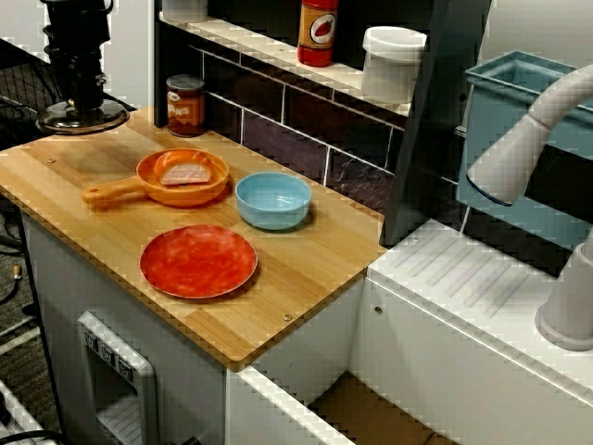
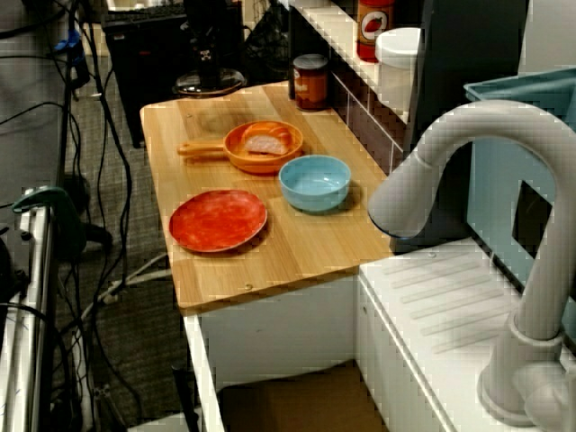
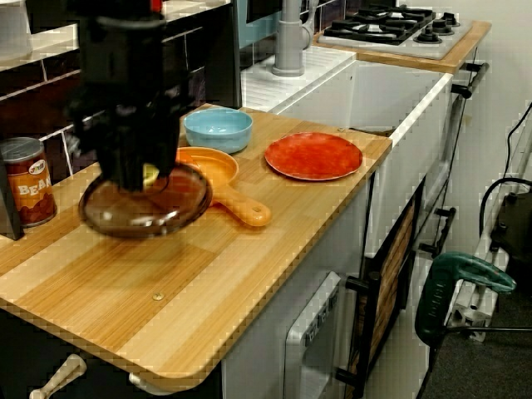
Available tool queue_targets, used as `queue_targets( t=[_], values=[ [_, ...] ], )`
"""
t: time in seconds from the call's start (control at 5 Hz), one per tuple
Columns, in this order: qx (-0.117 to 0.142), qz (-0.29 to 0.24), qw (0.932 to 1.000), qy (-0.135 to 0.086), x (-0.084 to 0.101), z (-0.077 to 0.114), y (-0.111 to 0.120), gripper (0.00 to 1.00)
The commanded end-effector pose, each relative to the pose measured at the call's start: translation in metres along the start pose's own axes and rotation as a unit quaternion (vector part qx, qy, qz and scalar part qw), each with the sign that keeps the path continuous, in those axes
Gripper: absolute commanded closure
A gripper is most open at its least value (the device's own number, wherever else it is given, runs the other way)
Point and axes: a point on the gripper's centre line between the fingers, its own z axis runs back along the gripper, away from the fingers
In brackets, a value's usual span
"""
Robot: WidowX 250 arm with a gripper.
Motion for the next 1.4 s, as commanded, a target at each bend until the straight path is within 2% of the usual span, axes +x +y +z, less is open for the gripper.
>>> queue_targets(
  t=[0.0, 0.2, 0.4, 0.8, 1.0, 1.2],
  values=[
    [0.072, -0.003, 0.9952, -0.066, -0.003, 0.026, -0.025, 1.0],
    [0.068, 0.003, 0.9939, -0.088, -0.004, 0.03, -0.03, 1.0],
    [0.071, 0.005, 0.9929, -0.096, 0.001, 0.028, -0.04, 1.0],
    [0.063, 0.0, 0.9942, -0.088, 0.026, 0.005, -0.069, 1.0],
    [0.066, -0.001, 0.994, -0.087, 0.033, -0.002, -0.079, 1.0],
    [0.05, -0.004, 0.9958, -0.076, 0.034, -0.01, -0.086, 1.0]
  ],
)
